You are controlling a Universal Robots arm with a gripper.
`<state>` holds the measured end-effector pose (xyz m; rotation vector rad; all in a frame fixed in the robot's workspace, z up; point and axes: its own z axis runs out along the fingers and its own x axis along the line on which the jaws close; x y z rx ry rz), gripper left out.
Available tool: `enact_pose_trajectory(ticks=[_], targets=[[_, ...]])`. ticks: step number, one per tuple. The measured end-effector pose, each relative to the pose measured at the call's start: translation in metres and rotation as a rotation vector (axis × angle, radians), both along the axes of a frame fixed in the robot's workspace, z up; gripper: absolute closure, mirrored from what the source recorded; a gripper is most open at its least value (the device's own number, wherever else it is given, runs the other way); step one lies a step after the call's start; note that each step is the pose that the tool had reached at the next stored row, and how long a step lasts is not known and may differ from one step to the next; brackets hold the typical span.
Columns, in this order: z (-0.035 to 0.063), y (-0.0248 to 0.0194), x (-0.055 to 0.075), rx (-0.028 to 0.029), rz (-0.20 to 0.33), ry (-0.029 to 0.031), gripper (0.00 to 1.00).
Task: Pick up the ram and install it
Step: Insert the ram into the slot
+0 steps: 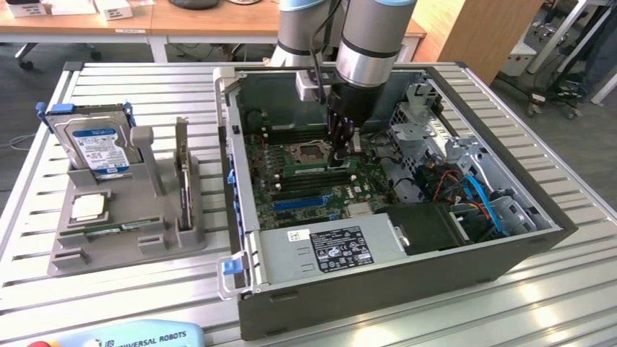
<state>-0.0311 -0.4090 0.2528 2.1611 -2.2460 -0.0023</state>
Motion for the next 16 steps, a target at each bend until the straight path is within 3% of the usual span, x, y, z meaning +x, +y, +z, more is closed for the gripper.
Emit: enact_pose_trajectory(ticks=[16], targets=[[-0.0083, 0.0001, -0.0001, -0.0001, 0.001, 0.0001, 0.89]])
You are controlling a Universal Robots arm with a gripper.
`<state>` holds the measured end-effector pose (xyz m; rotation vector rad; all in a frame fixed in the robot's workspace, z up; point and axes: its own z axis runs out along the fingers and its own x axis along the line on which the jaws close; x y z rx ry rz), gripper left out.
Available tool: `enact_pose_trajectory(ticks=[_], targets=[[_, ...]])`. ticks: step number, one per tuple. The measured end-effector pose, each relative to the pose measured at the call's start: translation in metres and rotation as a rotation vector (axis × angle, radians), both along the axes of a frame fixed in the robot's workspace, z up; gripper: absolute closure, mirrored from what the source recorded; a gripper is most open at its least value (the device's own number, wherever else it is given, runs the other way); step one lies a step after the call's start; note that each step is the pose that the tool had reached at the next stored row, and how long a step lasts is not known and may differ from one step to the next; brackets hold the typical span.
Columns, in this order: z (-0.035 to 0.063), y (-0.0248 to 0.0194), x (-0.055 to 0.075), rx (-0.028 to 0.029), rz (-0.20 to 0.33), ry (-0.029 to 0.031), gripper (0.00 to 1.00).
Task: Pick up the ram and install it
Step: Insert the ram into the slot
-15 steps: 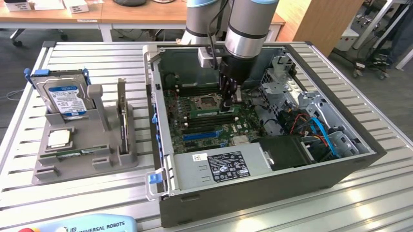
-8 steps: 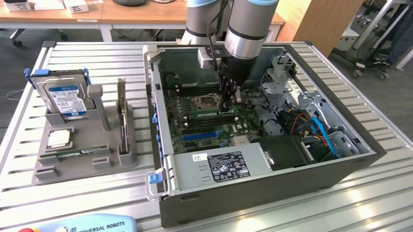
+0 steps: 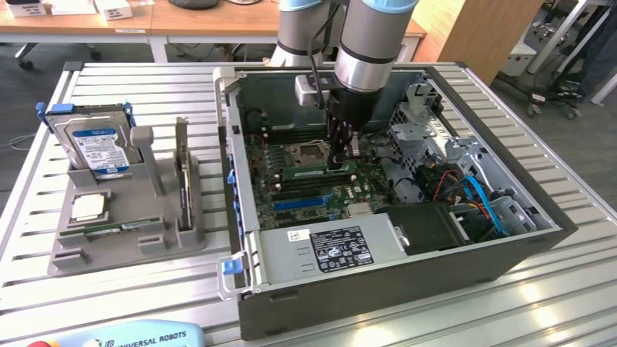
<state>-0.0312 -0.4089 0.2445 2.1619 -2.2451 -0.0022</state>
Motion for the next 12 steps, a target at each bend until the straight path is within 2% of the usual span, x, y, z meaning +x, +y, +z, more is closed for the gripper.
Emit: enact_pose_trajectory(ticks=[12], targets=[[-0.0037, 0.0000, 0.0000, 0.0002, 0.001, -0.0001, 0.89]])
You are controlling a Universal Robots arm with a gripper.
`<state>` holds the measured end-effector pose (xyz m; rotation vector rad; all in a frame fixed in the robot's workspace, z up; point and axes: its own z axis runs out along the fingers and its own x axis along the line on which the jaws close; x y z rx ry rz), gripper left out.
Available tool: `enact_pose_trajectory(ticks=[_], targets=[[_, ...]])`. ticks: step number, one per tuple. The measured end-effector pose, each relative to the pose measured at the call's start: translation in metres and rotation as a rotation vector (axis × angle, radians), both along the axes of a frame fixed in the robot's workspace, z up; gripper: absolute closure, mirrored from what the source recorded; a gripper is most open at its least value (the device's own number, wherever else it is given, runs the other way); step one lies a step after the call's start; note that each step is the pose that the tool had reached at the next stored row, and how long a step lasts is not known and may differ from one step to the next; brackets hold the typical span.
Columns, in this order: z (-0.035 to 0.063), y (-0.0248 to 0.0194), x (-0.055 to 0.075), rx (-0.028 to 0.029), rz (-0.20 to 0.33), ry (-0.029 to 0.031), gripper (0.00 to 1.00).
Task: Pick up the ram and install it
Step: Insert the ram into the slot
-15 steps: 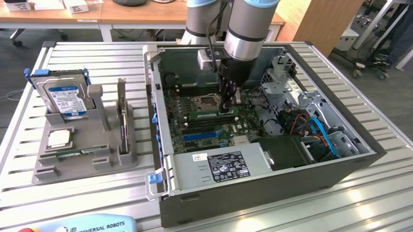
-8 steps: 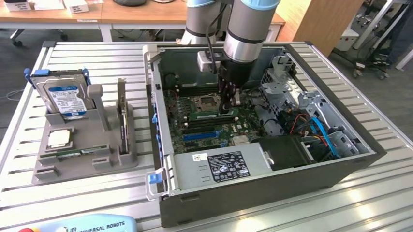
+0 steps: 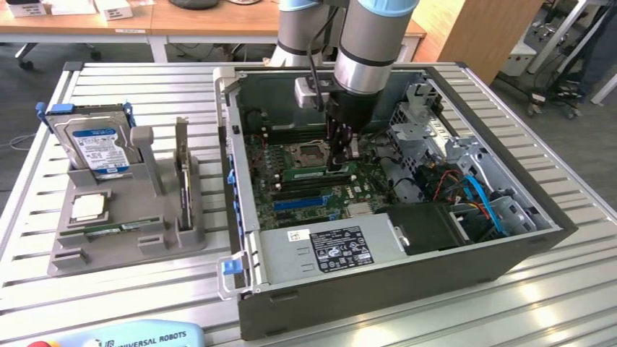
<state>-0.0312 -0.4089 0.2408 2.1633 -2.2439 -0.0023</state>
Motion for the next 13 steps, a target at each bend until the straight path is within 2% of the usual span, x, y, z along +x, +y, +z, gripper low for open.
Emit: enact_pose_trajectory(ticks=[13], targets=[[-0.0025, 0.0000, 0.0000, 0.0000, 0.024, 0.0001, 0.89]])
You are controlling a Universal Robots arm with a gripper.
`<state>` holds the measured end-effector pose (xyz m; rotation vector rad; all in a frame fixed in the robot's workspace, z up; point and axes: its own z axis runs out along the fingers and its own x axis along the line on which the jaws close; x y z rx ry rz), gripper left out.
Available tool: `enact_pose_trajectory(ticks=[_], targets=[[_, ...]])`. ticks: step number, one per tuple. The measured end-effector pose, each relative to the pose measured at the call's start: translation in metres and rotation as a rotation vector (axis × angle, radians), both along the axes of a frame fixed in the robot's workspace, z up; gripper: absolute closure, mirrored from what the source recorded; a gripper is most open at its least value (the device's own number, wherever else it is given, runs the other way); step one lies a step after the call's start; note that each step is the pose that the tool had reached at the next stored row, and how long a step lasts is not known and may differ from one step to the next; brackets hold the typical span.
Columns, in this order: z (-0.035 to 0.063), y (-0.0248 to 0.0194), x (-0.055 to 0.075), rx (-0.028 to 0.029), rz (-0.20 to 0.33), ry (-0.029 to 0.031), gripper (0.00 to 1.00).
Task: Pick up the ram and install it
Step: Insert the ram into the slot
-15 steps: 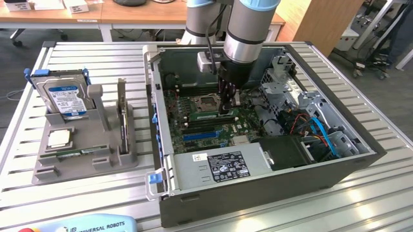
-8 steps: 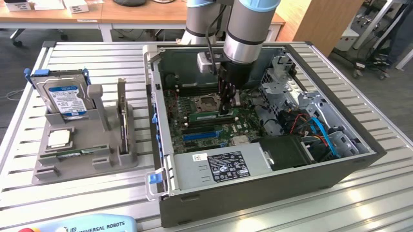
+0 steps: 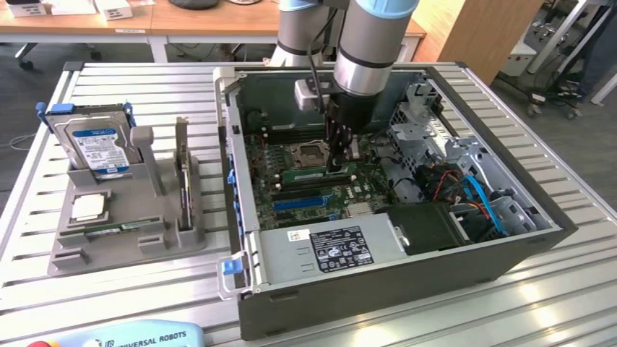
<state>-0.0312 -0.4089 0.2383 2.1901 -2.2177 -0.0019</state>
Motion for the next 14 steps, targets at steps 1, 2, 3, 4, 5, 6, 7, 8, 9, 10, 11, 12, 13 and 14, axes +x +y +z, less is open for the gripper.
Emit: enact_pose_trajectory(ticks=[1, 2, 3, 4, 5, 6, 7, 8, 9, 10, 11, 12, 13, 14], targets=[[-0.0002, -0.0001, 0.0000, -0.0002, 0.000, 0.0001, 0.89], [-0.0002, -0.0001, 0.0000, -0.0004, 0.000, 0.0001, 0.89], [-0.0002, -0.0001, 0.0000, -0.0004, 0.000, 0.0002, 0.89], [-0.0002, -0.0001, 0.0000, -0.0004, 0.000, 0.0001, 0.89], [-0.0002, -0.0001, 0.0000, -0.0003, 0.000, 0.0001, 0.89], [-0.0002, 0.0000, 0.0000, -0.0002, 0.000, 0.0001, 0.89], [-0.0002, -0.0001, 0.0000, -0.0003, 0.000, 0.0007, 0.89], [-0.0002, 0.0000, 0.0003, -0.0002, 0.000, 0.0023, 0.89], [-0.0003, 0.0000, 0.0006, -0.0002, 0.000, 0.0044, 0.89], [-0.0002, 0.0000, 0.0009, -0.0002, 0.000, 0.0064, 0.89], [-0.0002, 0.0000, 0.0010, -0.0002, 0.000, 0.0072, 0.89], [-0.0002, -0.0001, 0.0010, -0.0003, 0.000, 0.0072, 0.89], [-0.0002, 0.0000, 0.0010, -0.0003, 0.000, 0.0073, 0.89], [-0.0002, -0.0001, 0.0010, -0.0003, 0.000, 0.0073, 0.89]])
